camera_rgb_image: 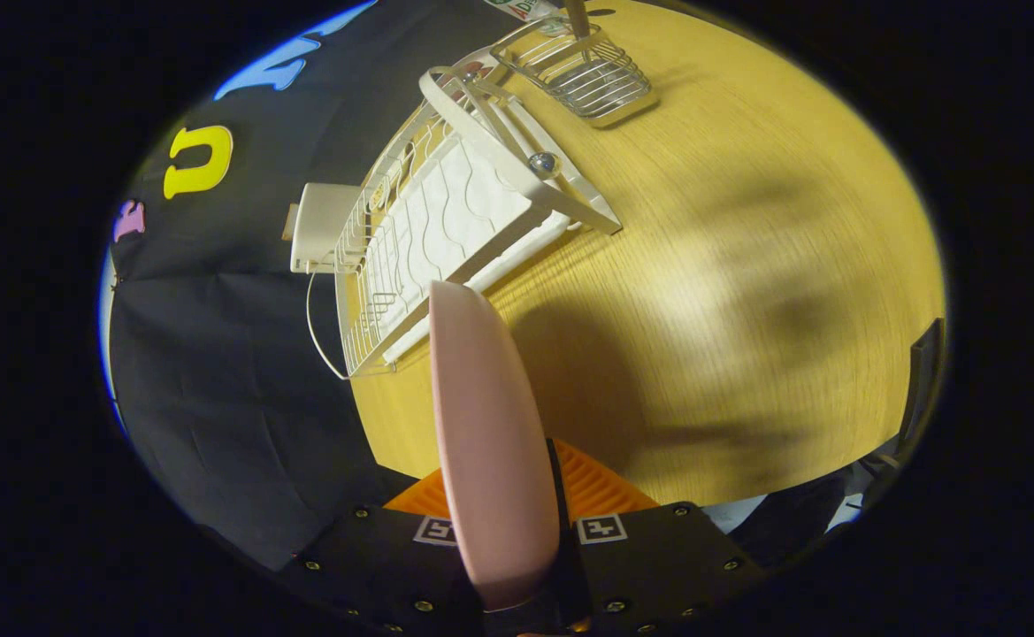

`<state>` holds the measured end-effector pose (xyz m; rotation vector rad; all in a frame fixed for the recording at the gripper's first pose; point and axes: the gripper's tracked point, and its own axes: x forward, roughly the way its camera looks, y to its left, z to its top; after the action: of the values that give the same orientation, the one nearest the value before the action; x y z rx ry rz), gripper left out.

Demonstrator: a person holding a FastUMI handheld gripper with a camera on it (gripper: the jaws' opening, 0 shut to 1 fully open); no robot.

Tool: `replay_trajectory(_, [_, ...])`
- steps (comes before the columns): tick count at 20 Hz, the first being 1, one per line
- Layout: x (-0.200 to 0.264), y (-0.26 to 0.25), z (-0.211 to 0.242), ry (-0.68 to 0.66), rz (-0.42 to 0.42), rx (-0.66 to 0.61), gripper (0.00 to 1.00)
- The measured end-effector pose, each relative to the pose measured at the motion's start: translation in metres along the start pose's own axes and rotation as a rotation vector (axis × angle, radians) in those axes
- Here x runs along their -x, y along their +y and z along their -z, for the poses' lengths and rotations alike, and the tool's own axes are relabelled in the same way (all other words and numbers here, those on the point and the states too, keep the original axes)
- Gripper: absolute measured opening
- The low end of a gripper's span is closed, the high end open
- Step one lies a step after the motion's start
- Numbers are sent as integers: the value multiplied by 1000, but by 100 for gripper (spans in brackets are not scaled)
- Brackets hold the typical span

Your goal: Take the plate from the dish rack, then take the spoon from the basket and place it into the plate.

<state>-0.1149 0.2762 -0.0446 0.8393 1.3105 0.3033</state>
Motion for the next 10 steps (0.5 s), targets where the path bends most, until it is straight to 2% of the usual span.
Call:
replay_trajectory(3, [-16, -6, -5, -9, -20, 6, 33])
replay_trajectory(6, [-32, -19, -1, 19, 10, 22, 33])
replay_trajectory(10, [-41, -13, 8, 53, -30, 23, 33])
